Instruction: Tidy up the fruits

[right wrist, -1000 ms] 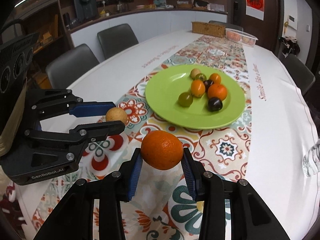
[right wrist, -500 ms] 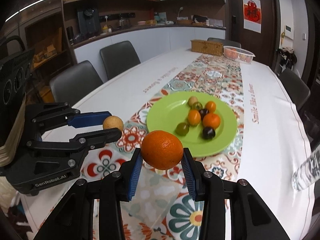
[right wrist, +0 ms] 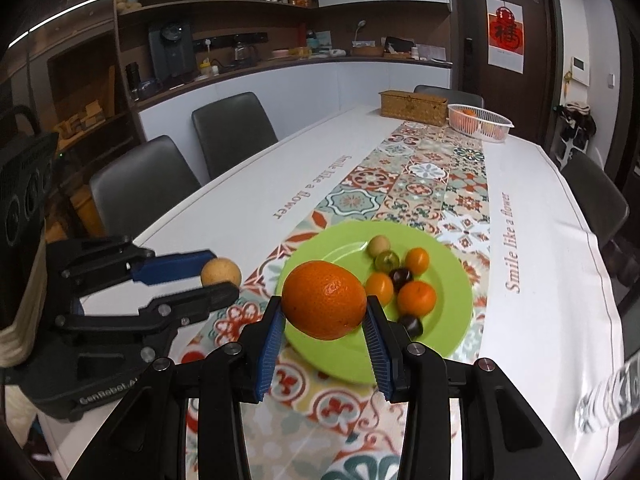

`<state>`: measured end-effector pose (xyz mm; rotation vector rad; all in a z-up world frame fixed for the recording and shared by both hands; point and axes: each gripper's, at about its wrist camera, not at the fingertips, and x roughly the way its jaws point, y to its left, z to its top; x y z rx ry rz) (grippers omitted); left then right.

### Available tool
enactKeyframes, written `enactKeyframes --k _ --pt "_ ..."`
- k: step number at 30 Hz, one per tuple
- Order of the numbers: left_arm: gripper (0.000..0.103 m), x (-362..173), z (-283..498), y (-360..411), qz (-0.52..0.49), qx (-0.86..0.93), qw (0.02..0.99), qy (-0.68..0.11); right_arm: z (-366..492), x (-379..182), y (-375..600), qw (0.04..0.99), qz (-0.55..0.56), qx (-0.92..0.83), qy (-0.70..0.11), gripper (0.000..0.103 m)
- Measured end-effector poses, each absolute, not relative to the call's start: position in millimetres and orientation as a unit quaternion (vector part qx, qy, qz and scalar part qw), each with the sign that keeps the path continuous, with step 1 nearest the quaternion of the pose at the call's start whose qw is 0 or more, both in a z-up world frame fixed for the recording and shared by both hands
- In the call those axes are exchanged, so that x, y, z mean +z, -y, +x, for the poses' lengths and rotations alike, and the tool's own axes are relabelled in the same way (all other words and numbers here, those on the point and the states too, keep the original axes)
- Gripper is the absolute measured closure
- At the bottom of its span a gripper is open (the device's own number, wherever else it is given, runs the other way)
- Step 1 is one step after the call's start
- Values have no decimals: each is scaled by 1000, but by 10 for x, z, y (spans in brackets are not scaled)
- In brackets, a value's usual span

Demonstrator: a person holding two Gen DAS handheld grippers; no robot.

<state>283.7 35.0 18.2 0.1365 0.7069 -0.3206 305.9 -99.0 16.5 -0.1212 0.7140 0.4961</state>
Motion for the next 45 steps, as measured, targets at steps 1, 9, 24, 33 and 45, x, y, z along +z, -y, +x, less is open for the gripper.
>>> enactKeyframes --k 1,9,24,33,45 --pt "76 165 2876 -362 63 -155 923 -347 3093 164 982 905 -59 240 -347 62" --pt "76 -18 3178 -363 53 -148 916 -370 3485 62 892 897 -66 237 -367 62" --pt "76 -415 3628 -354 34 -143 896 -420 4078 -342 789 874 -57 233 -423 62" --pt "57 -400 3624 -334 56 -130 900 -412 4148 -429 873 870 -36 230 -434 56" --pt "53 -152 3180 -478 51 -80 918 -386 3599 -166 1064 902 -59 201 -378 56"
